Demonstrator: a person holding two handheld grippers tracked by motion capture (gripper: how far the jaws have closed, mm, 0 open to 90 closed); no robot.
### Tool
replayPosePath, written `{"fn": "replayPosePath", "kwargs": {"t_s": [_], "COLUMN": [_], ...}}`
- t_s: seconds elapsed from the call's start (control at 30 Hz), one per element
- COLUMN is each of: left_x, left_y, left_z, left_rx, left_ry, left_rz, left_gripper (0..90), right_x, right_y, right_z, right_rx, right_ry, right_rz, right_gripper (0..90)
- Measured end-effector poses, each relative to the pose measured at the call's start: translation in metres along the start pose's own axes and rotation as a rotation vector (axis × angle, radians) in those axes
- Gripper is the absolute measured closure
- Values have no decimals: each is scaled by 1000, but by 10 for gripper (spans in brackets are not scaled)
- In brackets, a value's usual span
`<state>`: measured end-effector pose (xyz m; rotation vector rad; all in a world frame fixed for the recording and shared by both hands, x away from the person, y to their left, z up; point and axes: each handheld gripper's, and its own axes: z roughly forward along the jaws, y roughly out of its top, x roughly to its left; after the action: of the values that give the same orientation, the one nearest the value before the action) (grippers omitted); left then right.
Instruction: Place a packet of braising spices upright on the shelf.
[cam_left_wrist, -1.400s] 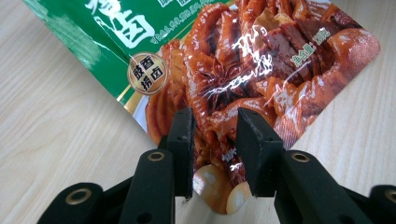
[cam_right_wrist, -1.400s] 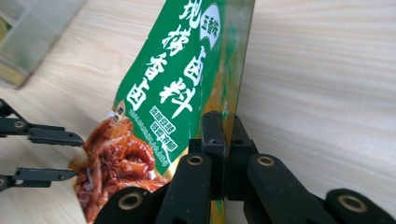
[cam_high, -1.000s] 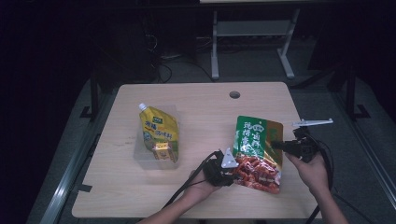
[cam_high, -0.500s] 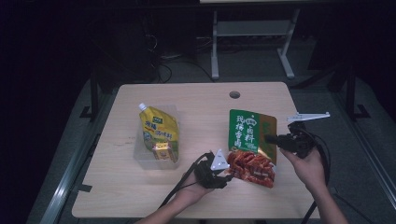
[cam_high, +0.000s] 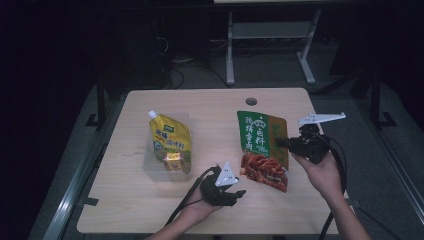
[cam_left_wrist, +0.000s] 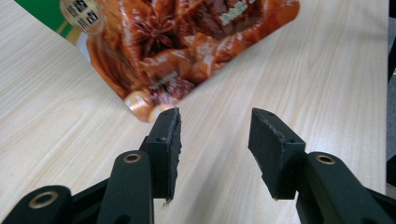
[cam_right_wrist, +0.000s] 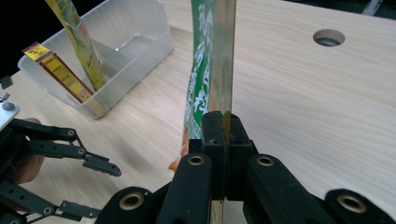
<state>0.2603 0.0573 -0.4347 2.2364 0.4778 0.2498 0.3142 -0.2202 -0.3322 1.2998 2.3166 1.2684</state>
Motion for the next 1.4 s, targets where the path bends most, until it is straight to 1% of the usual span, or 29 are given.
{"fn": "replayPosePath", "kwargs": {"t_s": [0.03, 0.17, 0.2, 0.23, 0.3, 0.33, 0.37, 0.4, 0.6, 0.63, 0.67, 0.77, 0.83, 0.97, 1.03, 1.07, 1.1, 1.17, 1.23, 1.4], "left_x": [0, -1, -1, -2, -2, -3, -3, -3, -3, -3, -3, -2, -2, -1, -1, -2, -2, -3, -3, -3], "left_y": [-1, -4, -4, -5, -6, -6, -6, -7, -11, -11, -12, -12, -12, -14, -15, -16, -16, -17, -17, -17], "left_z": [-1, -4, -5, -5, -7, -7, -8, -8, -10, -10, -10, -11, -11, -13, -14, -14, -15, -15, -15, -17], "left_rx": [-3, -17, -9, -23, -24, -32, -30, -40, -45, -54, -55, -64, -66, -70, -76, -78, -74, -76, -74, -84], "left_ry": [-1, -4, -6, -9, -10, -13, -16, -17, -25, -26, -27, -28, -25, -22, -26, -29, -27, -29, -27, -20], "left_rz": [3, -11, -1, -15, -10, -20, -16, -26, -29, -37, -34, -33, -24, -19, -23, -31, -23, -19, -3, 3], "left_gripper": [519, 500, 497, 493, 489, 486, 482, 478, 440, 434, 428, 407, 397, 366, 356, 351, 344, 331, 327, 321], "right_x": [1, 3, 4, 5, 6, 6, 6, 7, 9, 9, 10, 11, 12, 13, 14, 14, 14, 15, 17, 19], "right_y": [1, 6, 7, 9, 10, 11, 12, 13, 18, 18, 19, 22, 24, 28, 30, 31, 32, 34, 37, 45], "right_z": [0, 1, 1, 2, 2, 3, 3, 3, 5, 6, 6, 7, 8, 9, 10, 11, 12, 14, 15, 17], "right_rx": [0, -8, -8, -12, -11, -17, -15, -16, -21, -23, -22, -24, -26, -33, -35, -37, -35, -36, -34, -47], "right_ry": [-2, -4, -3, -2, -4, -3, -3, -2, -2, -2, 0, 1, 1, 6, 8, 8, 9, 10, 10, 13], "right_rz": [2, -12, -12, -21, -21, -27, -24, -25, -40, -43, -38, -43, -46, -52, -57, -60, -62, -70, -77, -93], "right_gripper": [898, 898, 898, 898, 899, 898, 899, 899, 899, 899, 899, 898, 899, 899, 899, 899, 899, 899, 899, 899]}}
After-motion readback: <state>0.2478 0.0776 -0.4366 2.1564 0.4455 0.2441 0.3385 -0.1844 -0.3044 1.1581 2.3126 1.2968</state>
